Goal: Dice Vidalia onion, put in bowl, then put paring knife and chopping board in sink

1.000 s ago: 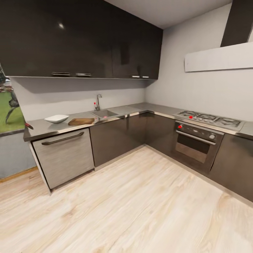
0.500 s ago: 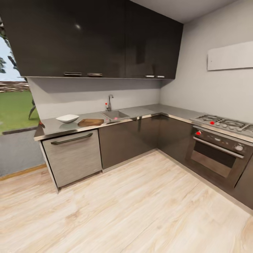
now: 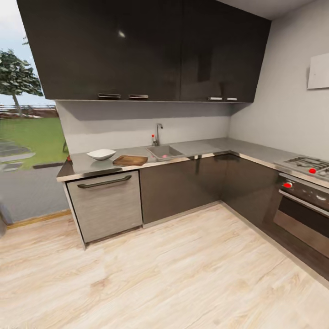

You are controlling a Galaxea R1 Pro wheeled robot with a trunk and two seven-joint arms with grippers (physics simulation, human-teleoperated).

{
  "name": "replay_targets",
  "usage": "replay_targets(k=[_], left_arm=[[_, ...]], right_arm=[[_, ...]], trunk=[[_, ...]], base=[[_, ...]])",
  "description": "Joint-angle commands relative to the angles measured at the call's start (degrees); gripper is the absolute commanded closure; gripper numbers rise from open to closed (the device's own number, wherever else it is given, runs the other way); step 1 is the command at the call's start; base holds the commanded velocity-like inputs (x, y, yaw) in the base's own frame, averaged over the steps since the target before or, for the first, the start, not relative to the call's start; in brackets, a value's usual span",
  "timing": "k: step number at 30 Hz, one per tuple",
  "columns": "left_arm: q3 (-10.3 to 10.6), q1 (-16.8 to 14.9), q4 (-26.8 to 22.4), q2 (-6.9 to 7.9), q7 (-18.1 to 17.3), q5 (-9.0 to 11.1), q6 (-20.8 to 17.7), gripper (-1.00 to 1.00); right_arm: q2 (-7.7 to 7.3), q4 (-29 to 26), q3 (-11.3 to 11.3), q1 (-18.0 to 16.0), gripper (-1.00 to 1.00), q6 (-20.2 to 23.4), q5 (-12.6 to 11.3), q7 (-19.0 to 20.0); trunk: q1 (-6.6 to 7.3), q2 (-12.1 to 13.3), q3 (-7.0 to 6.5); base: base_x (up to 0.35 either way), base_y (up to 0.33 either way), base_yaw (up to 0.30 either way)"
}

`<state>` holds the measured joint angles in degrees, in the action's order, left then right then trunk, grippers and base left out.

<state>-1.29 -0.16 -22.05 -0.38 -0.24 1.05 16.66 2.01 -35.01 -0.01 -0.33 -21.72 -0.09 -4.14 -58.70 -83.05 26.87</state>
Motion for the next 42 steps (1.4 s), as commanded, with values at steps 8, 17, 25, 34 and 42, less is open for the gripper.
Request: replay_targets(k=[8,17,25,34,42], left_arm=[[-0.1,0.0,0.0,-0.12,0.1,0.1,0.1,-1.00],[-0.1,0.0,0.1,-0.15,0.1,0.1,0.1,-1.00],[-0.1,0.0,0.1,-0.15,0.1,0.1,0.1,-1.00],[-0.1,-0.1,0.0,-0.15,0.1,0.1,0.1,-1.00],[-0.1,0.0,0.0,-0.15,0.1,0.1,0.1,-1.00]], right_arm=[[0.01,0.0,0.0,0.0,-1.00,-0.2,0.0,-0.2],[0.01,0.0,0.0,0.0,-1.00,-0.2,0.0,-0.2],[0.01,0.0,0.0,0.0,-1.00,-0.2,0.0,-0.2],[0.01,0.0,0.0,0.0,-1.00,-0.2,0.0,-0.2],[0.01,0.0,0.0,0.0,-1.00,-0.2,0.0,-0.2]], trunk=[[-0.03,0.0,0.05],[-0.03,0.0,0.05],[-0.03,0.0,0.05],[-0.03,0.0,0.05],[-0.03,0.0,0.05]], base=[[0.262,-0.210,0.271],[0.163,-0.262,0.271],[0.028,-0.294,0.271],[0.001,-0.302,0.271],[0.040,-0.302,0.271]])
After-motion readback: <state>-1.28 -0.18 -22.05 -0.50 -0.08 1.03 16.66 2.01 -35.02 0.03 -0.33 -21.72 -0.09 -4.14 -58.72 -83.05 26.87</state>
